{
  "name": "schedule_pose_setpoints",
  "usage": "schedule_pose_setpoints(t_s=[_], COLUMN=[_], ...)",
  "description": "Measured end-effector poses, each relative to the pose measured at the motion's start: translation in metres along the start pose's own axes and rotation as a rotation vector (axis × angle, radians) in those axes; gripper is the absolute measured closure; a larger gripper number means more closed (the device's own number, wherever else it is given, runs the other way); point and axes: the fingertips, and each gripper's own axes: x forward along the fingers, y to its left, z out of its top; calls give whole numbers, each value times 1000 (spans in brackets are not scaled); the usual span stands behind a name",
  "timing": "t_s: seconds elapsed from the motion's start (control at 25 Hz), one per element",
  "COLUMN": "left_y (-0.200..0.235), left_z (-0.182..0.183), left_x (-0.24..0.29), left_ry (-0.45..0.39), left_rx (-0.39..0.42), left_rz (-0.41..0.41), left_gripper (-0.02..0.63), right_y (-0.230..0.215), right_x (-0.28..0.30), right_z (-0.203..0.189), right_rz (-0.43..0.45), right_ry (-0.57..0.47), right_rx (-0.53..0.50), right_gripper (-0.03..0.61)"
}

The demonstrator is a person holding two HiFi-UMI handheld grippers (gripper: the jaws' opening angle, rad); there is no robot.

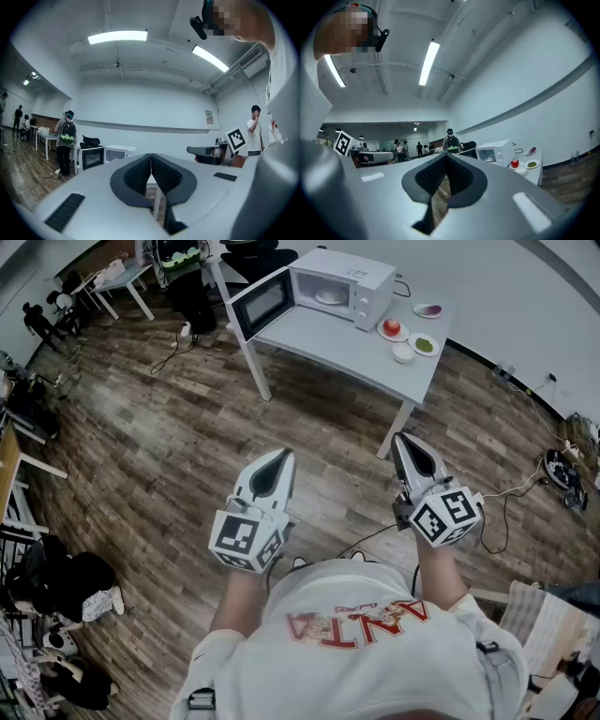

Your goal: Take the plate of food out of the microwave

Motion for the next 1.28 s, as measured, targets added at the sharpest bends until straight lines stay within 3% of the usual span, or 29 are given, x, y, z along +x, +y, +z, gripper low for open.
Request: schedule_pose_setpoints(t_s=[0.56,0.76,1.28], left_y=[14,26,97], left_z=[-1,-1,-19], left_x=[-2,-8,-65], left_ry=[1,2,15], left_rx=[-12,-22,-47], left_rz=[8,12,25], left_gripper=[603,603,603], right_y=[10,23,87], right_x=[17,26,64], right_z=[-3,-6,-44], right_rz=[27,74,53], right_ry=[19,11,39], right_rx=[-5,62,92], right_gripper=[577,575,575])
